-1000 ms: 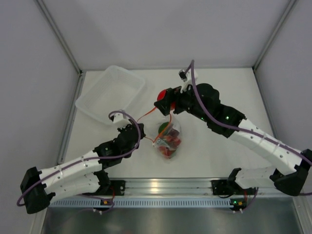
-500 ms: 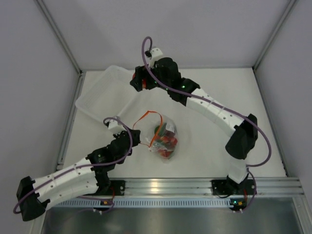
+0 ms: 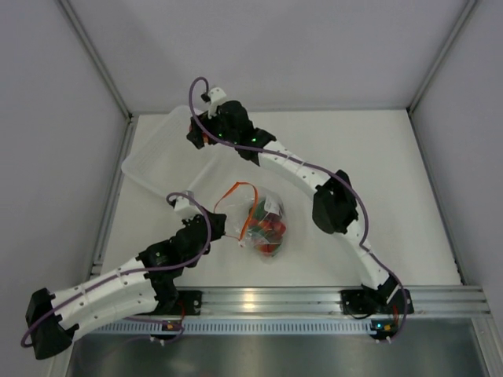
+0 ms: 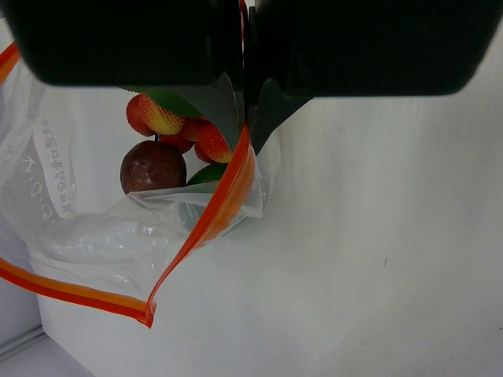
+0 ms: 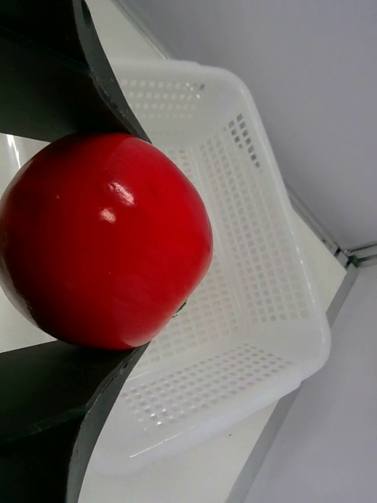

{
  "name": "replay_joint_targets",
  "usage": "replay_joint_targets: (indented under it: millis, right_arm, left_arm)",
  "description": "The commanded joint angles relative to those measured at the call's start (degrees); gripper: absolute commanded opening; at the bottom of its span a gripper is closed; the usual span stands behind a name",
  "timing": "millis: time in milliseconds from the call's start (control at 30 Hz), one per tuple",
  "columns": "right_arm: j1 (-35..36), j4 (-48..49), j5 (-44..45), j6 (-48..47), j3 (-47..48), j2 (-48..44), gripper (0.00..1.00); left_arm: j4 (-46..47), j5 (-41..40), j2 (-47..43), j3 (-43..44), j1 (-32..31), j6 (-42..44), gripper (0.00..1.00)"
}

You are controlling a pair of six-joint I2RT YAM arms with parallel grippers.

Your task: Open the zip-top bag and remove the fake food

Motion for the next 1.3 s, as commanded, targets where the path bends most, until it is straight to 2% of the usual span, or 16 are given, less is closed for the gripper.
replay_joint_targets:
  millis: [0,67,100,167,200,400,467,567,867,1033,1100,1167,1233,1267]
  right_arm:
    - [-0.2,7.24,-0.61,-3.02,6.77,4.6,0.2]
    - [-0.12,7.24,0.18,-4.42,7.58,5.84,0.23]
    - [-0.12,7.24,0.97,-4.96,7.76,6.63,0.32]
    - [-0.03,7.24,2.03,-6.01,7.85,7.07,0.38]
    - [-0.11,7.07,2.12,-6.28,8.11,7.51,0.46]
    - [-0.03,5.84,2.73,-6.72,8.37,7.69,0.8]
    - [0.06,5.66,2.91,-7.16,8.37,7.52,0.83]
    - [0.06,5.31,3.52,-7.42,8.46,7.25,0.97]
    - [0.06,3.64,5.79,-8.65,10.66,7.61,0.99]
    - [0.59,3.82,11.6,-8.48,1.27,-2.92,0.99]
    - [0.67,-0.3,17.02,-6.82,-0.76,-7.83,0.99]
    - [0.33,-4.07,18.46,-3.65,-2.17,-11.1,0.99]
    - [-0.11,-3.75,17.51,-1.46,-10.14,-18.3,1.0]
    - [-0.38,-2.44,16.02,-1.45,-17.48,-23.63,0.99]
  left_arm:
    - [0.75,0.77,-0.51,-0.46,0.13,1.25,0.0]
    - [0.75,0.86,-0.86,-0.46,0.13,1.52,0.0]
    - [0.75,1.12,-1.12,-0.46,0.22,1.61,0.0]
    - [0.75,1.48,-1.39,-0.46,0.13,1.52,0.0]
    - [0.75,1.57,-1.39,-0.46,0.13,1.52,0.0]
    - [0.75,1.74,-1.21,-0.19,0.13,1.34,0.0]
    - [0.75,1.92,-1.48,-0.02,0.13,1.52,0.0]
    - [0.75,2.09,-1.92,-0.1,0.13,1.69,0.0]
    - [0.75,2.53,-2.8,-0.72,0.13,1.17,0.0]
    - [0.75,2.79,-1.92,0.33,0.13,1.87,0.0]
    - [0.83,3.06,-1.92,1.12,0.13,1.78,0.0]
    - [0.83,3.59,-2.01,1.65,0.22,1.34,0.0]
    - [0.83,4.02,-2.01,2.62,0.13,0.82,0.0]
    - [0.83,4.03,-1.83,2.97,0.13,0.73,0.0]
